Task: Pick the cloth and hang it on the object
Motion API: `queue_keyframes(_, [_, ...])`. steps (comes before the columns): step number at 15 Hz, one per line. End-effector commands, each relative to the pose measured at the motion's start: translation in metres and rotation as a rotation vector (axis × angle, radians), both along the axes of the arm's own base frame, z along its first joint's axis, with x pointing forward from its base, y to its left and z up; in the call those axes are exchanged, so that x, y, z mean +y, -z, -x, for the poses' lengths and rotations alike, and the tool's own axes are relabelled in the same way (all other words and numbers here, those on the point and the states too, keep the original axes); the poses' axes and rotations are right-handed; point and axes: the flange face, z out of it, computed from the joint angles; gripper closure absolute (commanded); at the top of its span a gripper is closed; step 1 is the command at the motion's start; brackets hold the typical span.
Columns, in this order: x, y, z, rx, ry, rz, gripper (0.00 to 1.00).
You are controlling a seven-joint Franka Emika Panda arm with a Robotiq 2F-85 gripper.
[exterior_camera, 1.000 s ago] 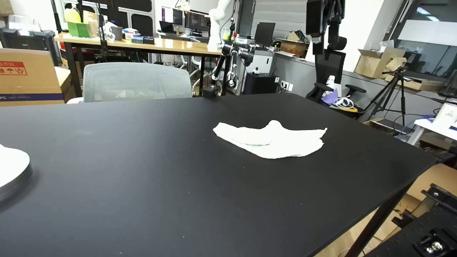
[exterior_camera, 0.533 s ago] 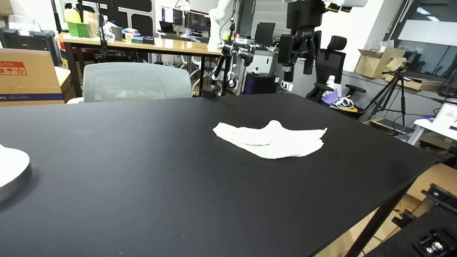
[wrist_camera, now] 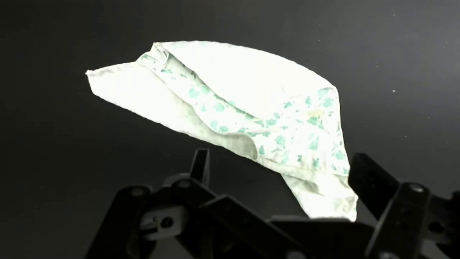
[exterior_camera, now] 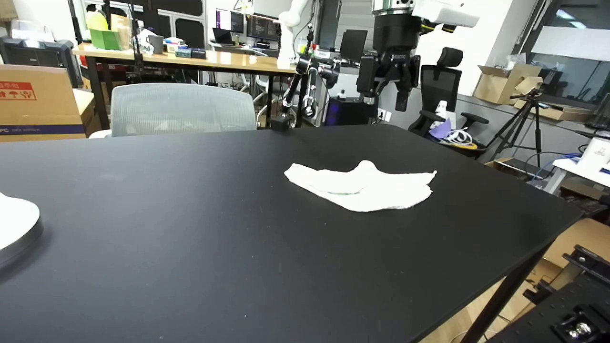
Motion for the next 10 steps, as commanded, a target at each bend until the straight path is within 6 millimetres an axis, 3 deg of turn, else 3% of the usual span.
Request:
queue_keyframes(1, [0.0,-0.001,0.0,0.0,0.0,0.0,0.0])
queue_keyframes(5, [0.0,0.001,0.0,-0.013,-0.009,0.003,0.0])
queue_keyframes(10, [0.004,0.023,0.001,-0.128,-0.028,0.011,0.0])
